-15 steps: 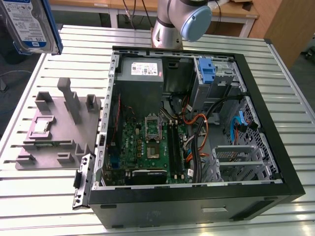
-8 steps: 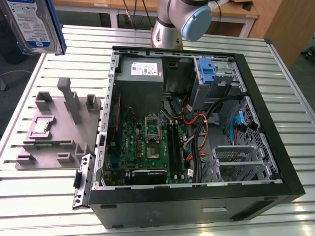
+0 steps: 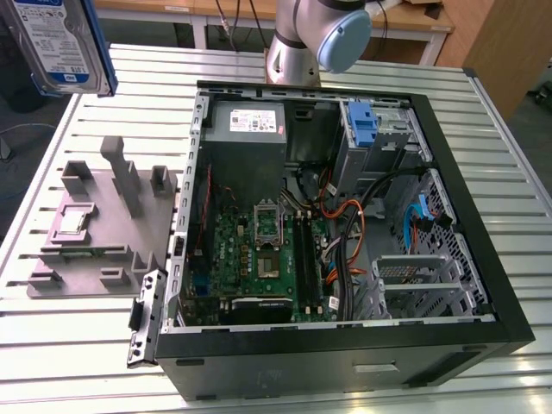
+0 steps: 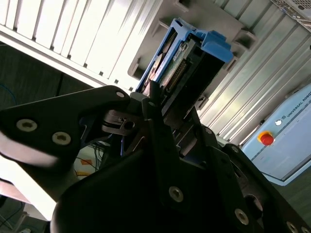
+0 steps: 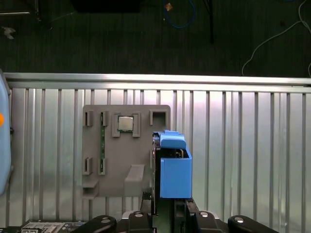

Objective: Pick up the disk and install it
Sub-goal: 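Pick up the disk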

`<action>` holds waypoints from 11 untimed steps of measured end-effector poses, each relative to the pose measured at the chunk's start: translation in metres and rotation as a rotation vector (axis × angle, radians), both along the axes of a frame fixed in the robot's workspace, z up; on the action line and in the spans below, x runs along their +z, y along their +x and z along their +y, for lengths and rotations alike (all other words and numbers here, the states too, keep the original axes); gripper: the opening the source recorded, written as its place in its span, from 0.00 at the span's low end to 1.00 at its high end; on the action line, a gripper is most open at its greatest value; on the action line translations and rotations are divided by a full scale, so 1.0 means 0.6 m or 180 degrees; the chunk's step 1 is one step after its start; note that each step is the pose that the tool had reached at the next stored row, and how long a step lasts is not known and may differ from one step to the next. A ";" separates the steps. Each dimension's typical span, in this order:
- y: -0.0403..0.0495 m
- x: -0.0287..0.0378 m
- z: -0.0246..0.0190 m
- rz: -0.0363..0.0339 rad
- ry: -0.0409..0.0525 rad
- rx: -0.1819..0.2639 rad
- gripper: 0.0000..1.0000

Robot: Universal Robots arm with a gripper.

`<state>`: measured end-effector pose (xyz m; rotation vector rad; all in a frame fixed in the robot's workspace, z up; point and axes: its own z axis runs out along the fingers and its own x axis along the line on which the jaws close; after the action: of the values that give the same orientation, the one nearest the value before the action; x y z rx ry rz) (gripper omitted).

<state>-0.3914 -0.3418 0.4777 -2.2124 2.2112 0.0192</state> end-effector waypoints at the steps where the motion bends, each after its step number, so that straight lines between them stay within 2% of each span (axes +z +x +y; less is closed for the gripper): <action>1: 0.002 0.000 0.0000 0.0000 0.0000 0.0000 0.35; 6: 0.022 0.000 0.0001 0.0000 0.0000 -0.0001 0.35; 11: 0.050 0.000 0.0001 0.0000 0.0000 0.0000 0.35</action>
<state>-0.3612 -0.3418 0.4777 -2.2122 2.2113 0.0193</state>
